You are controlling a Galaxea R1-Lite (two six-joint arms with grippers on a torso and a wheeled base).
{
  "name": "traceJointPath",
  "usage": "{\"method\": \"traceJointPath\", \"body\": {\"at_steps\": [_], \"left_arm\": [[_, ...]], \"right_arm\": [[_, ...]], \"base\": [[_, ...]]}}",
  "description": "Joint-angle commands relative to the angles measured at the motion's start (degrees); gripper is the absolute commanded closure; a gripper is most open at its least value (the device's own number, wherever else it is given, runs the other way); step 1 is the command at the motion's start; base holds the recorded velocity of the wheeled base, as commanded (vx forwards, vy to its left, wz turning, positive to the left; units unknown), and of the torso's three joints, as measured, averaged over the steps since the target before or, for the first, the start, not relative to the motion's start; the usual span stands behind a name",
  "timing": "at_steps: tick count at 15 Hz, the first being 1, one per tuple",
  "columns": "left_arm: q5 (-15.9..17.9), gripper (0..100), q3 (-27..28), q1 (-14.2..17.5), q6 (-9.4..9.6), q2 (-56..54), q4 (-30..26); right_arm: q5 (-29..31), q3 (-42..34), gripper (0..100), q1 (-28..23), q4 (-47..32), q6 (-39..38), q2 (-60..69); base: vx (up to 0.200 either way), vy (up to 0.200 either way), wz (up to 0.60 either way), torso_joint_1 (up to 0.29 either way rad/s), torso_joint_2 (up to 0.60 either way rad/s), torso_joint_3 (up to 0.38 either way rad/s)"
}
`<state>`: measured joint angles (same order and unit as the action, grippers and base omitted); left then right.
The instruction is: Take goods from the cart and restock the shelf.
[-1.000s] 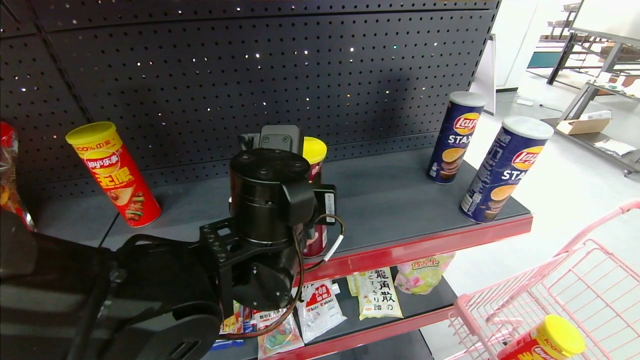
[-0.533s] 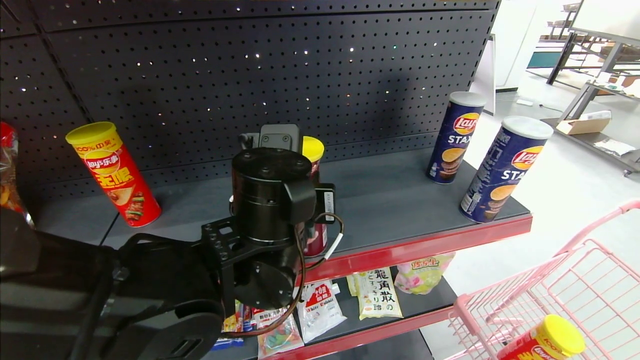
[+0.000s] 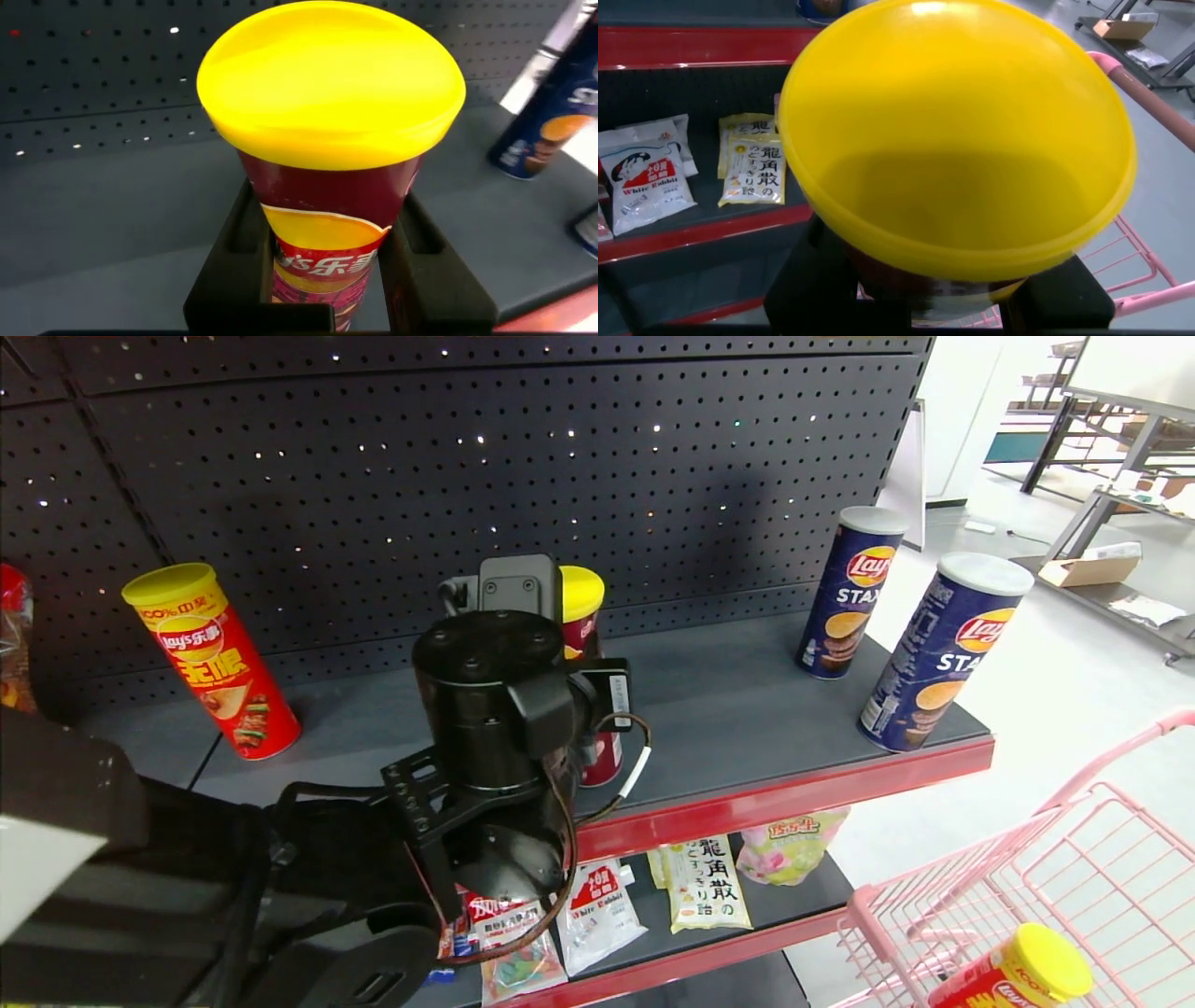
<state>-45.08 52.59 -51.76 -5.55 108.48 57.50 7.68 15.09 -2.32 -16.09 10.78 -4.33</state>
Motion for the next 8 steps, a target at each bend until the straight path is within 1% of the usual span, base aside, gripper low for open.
{"method": "traceJointPath", "body": {"at_steps": [1, 3, 4, 5, 6, 8], "left_arm": [[-1.06, 100, -0.65, -0.09, 0.01, 0.94, 0.24], [-1.33, 100, -1.97, 0.08, 0.36, 0.06, 0.15], [-0.53, 100, -1.97, 0.08, 1.06, -0.82, 0.07], [-0.01, 100, -1.97, 0.08, 1.24, -1.17, 0.15], [1.75, 100, -2.32, -0.01, 1.24, -1.96, 0.24], [2.37, 100, -2.76, 0.08, 1.24, -2.49, 0.86]], "right_arm": [[0.05, 0.03, 100, 0.03, -0.08, 0.03, 0.02], [0.05, 0.11, 100, 0.03, -0.08, -0.05, 0.02], [0.05, 0.03, 100, 0.03, -0.08, -0.14, 0.02], [0.05, 0.11, 100, 0.03, -0.08, -0.14, 0.02], [0.32, 0.2, 100, -0.06, -0.08, -0.14, 0.02], [0.67, 0.29, 100, 0.03, -0.08, -0.05, 0.02]], "base": [[0.0, 0.0, 0.0, 0.0, 0.0, 0.0], [0.0, 0.0, 0.0, 0.0, 0.0, 0.0], [0.0, 0.0, 0.0, 0.0, 0.0, 0.0], [0.0, 0.0, 0.0, 0.0, 0.0, 0.0], [0.0, 0.0, 0.0, 0.0, 0.0, 0.0], [0.0, 0.0, 0.0, 0.0, 0.0, 0.0]]}}
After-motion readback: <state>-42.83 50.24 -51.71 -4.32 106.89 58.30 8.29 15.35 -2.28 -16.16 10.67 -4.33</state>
